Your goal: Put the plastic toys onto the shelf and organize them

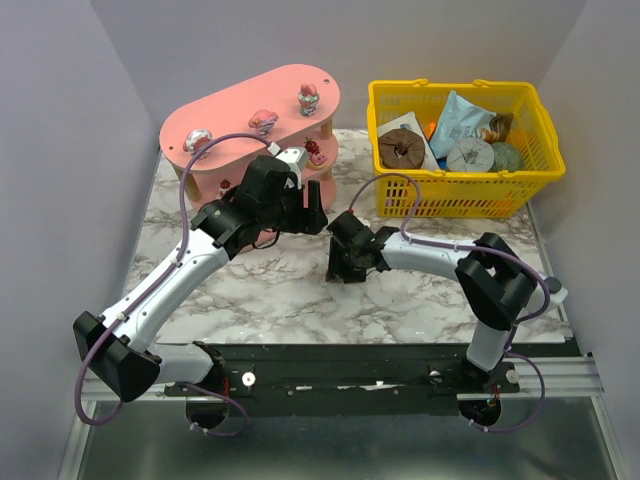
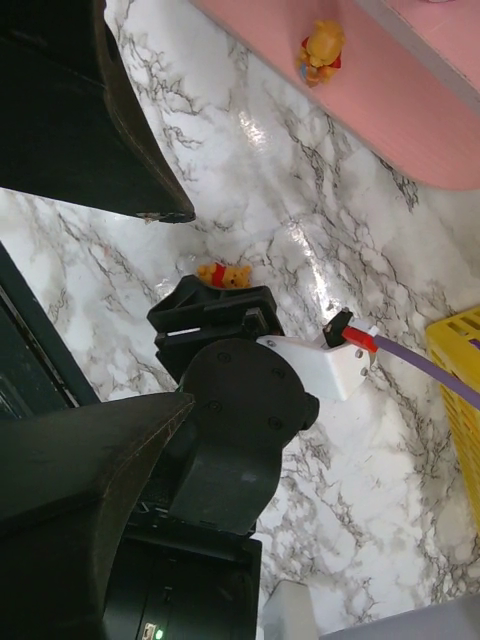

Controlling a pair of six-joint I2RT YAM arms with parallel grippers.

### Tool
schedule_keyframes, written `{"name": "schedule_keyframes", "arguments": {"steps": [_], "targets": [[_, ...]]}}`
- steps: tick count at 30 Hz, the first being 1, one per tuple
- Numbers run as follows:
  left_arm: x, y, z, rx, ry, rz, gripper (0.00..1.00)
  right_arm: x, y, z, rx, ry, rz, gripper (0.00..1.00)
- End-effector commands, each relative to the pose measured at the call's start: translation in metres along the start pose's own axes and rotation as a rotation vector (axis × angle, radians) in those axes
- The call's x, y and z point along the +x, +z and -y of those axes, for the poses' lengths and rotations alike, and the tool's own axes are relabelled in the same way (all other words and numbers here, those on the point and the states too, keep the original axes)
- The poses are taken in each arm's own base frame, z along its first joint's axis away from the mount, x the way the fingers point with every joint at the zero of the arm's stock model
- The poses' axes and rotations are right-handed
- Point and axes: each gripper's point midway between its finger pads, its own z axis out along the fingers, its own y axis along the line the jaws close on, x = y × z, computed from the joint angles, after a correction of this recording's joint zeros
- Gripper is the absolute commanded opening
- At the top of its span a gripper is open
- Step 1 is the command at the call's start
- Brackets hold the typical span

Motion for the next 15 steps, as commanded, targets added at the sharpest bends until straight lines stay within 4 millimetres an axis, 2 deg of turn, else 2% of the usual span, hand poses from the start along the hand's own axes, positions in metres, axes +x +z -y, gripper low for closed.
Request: {"name": "schedule_keyframes", "arguments": {"steps": [1, 10, 13, 15], "targets": [[0.009, -0.010, -0.003, -0.005, 0.010, -0.013, 0.77, -0.013, 0.011, -0.008, 0.005, 0.039, 0.048, 0.57], [0.012, -0.015, -0.004, -0.002, 0.022, -0.019, 0.77, -0.016, 0.026, -0.006, 0.029, 0.071, 0.062, 0.50], [0.012, -0.016, -0.004, -0.002, 0.025, -0.017, 0.78, -0.018, 0.027, -0.005, 0.036, 0.068, 0.074, 0.46], [0.012, -0.016, -0.004, 0.000, 0.025, -0.017, 0.78, -0.018, 0.028, 0.000, 0.053, 0.068, 0.084, 0.39]]}}
